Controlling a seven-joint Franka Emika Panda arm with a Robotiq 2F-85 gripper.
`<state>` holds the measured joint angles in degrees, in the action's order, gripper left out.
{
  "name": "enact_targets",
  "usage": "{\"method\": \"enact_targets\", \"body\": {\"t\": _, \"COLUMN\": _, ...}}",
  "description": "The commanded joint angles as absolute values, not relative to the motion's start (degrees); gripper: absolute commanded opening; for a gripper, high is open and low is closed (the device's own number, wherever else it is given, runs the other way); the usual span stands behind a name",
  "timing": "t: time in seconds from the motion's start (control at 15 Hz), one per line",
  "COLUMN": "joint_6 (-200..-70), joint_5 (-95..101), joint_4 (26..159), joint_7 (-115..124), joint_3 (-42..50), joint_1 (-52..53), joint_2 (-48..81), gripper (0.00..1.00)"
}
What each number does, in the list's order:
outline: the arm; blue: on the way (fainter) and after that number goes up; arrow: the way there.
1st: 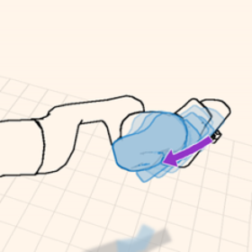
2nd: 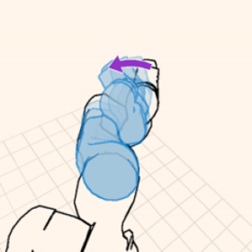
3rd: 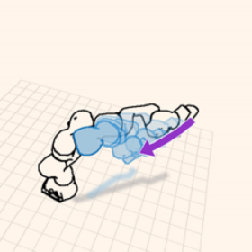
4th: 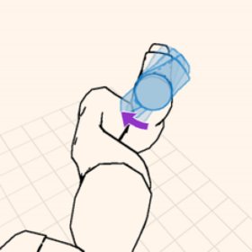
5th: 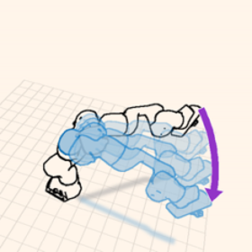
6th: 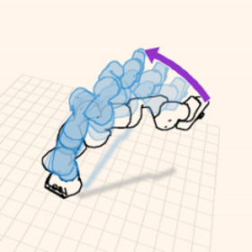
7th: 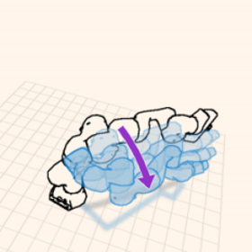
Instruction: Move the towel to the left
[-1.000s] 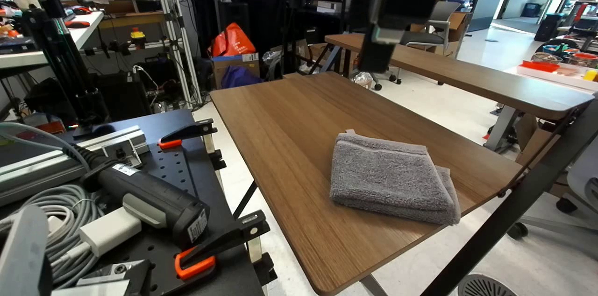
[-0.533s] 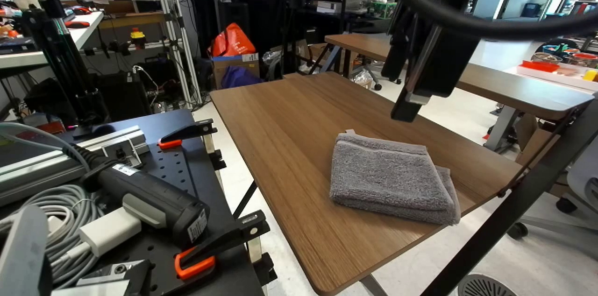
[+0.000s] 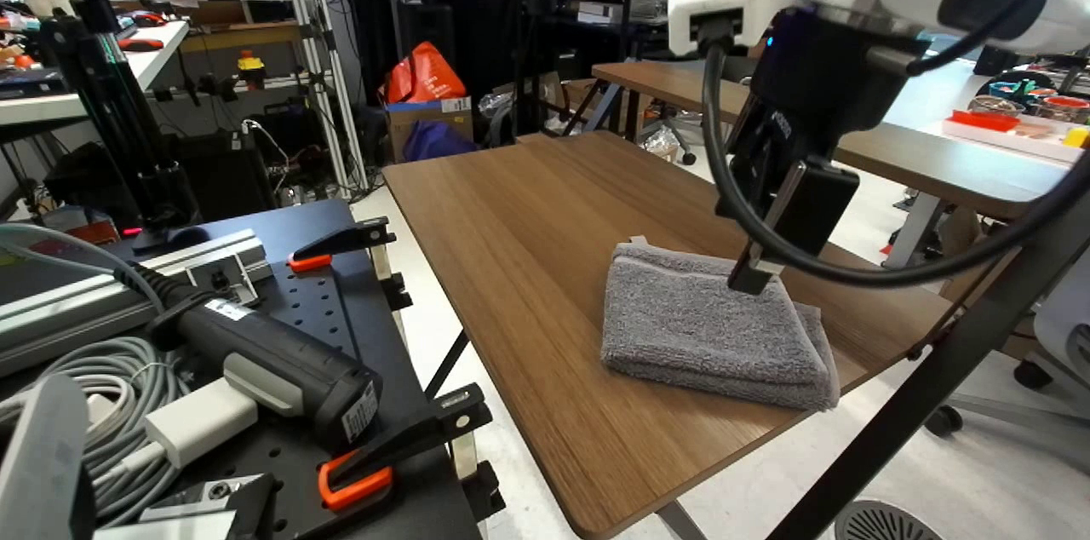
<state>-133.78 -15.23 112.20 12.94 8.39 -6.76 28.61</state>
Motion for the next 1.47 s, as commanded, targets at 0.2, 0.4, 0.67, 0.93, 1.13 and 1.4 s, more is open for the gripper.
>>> {"method": "enact_targets", "body": {"t": 0.2, "joint_6": -138.8, "joint_5": -14.19, "joint_4": 108.6, "joint_7": 16.85, "joint_3": 7.6, "joint_1": -5.54, "joint_2": 35.7, "gripper": 1.0}}
{"method": "enact_targets", "body": {"t": 0.4, "joint_6": -141.13, "joint_5": -13.98, "joint_4": 108.39, "joint_7": 18.02, "joint_3": 7.71, "joint_1": -4.54, "joint_2": 37.68, "gripper": 1.0}}
{"method": "enact_targets", "body": {"t": 0.67, "joint_6": -143.2, "joint_5": -14.09, "joint_4": 107.63, "joint_7": 18.88, "joint_3": 7.63, "joint_1": -3.75, "joint_2": 39.87, "gripper": 1.0}}
{"method": "enact_targets", "body": {"t": 0.93, "joint_6": -144.43, "joint_5": -14.34, "joint_4": 106.29, "joint_7": 19.46, "joint_3": 7.46, "joint_1": -3.42, "joint_2": 41.89, "gripper": 1.0}}
{"method": "enact_targets", "body": {"t": 1.13, "joint_6": -144.46, "joint_5": -14.31, "joint_4": 105.43, "joint_7": 19.86, "joint_3": 7.21, "joint_1": -3.0, "joint_2": 43.12, "gripper": 1.0}}
{"method": "enact_targets", "body": {"t": 1.4, "joint_6": -144.6, "joint_5": -13.75, "joint_4": 104.94, "joint_7": 20.49, "joint_3": 7.16, "joint_1": -1.58, "joint_2": 44.07, "gripper": 1.0}}
